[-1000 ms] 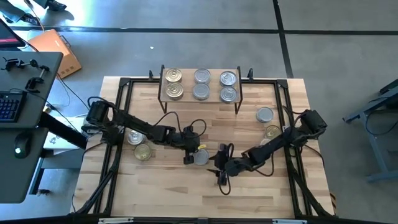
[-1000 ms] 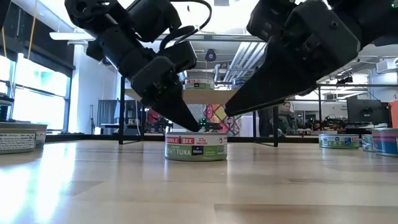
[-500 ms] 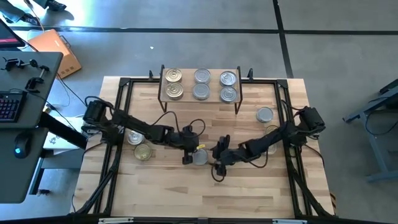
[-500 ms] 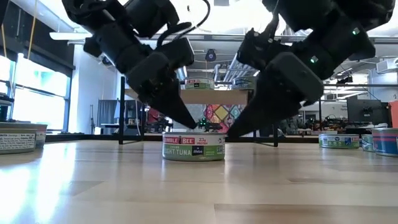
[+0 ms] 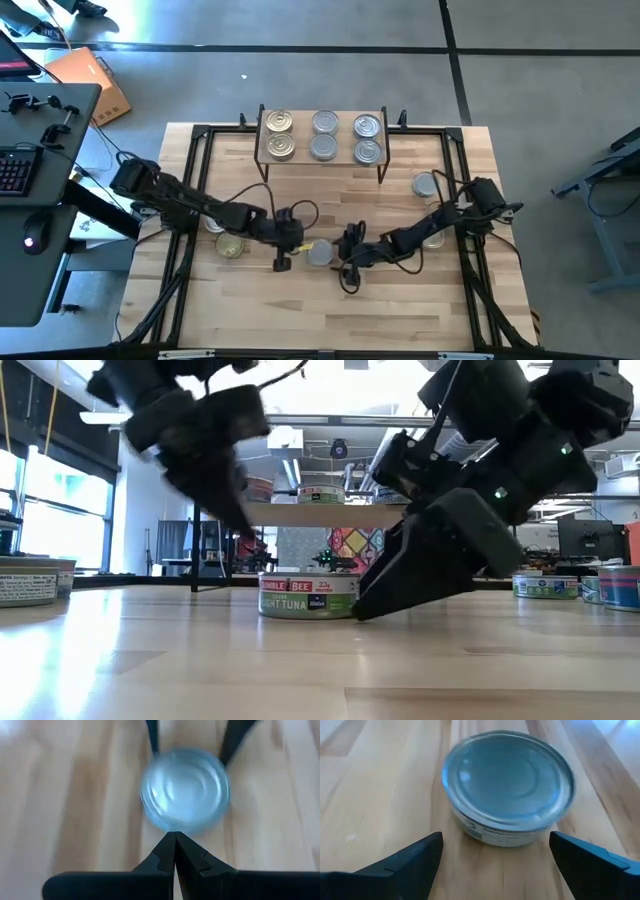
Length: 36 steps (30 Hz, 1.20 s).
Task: Stack canned seafood by type on shelf
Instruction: Stack the left green and white tuna can on top of the green and white tuna can on the shelf
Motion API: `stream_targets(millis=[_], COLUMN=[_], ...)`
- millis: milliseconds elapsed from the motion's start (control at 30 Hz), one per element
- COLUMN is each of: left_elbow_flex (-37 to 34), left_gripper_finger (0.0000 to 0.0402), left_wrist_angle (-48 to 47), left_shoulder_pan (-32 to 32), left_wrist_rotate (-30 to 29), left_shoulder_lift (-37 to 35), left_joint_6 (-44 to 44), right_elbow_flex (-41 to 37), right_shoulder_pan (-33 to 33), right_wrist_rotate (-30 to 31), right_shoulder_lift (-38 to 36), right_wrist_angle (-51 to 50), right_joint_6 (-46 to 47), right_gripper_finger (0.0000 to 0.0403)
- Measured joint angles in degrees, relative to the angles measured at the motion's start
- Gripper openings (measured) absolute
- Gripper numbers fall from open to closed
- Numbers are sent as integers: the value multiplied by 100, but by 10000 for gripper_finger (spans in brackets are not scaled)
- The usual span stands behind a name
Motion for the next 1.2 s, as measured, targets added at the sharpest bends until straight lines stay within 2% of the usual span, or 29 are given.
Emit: stream_targets(millis=[100, 233, 433, 867, 1067, 1200], left_elbow_flex=[-250, -517, -498, -444, -441, -387], left_gripper_finger=[0, 0, 0, 0, 0, 0], left_wrist_angle=[150, 1040, 1815, 1910, 1897, 1477], left_shoulder_pan=[-98, -108, -84, -48, -88, -164], left_wrist_rotate=[181, 194, 230, 137, 61, 43], left_shoulder_lift=[152, 492, 1047, 1129, 1129, 1021], left_joint_6=[-304, -473, -243, -31, 10, -122], right_elbow_flex=[33, 137, 383, 450, 450, 504], right_shoulder_pan=[-35, -138, -249, -301, -287, -230], right_wrist_rotate=[138, 172, 113, 164, 221, 209], right_shoulder_lift=[62, 137, 230, 465, 470, 451], right_wrist_angle=[74, 143, 10, 371, 361, 103], right_joint_6=[80, 123, -2, -136, -94, 146], right_gripper_finger=[360, 360, 361, 360, 339, 335])
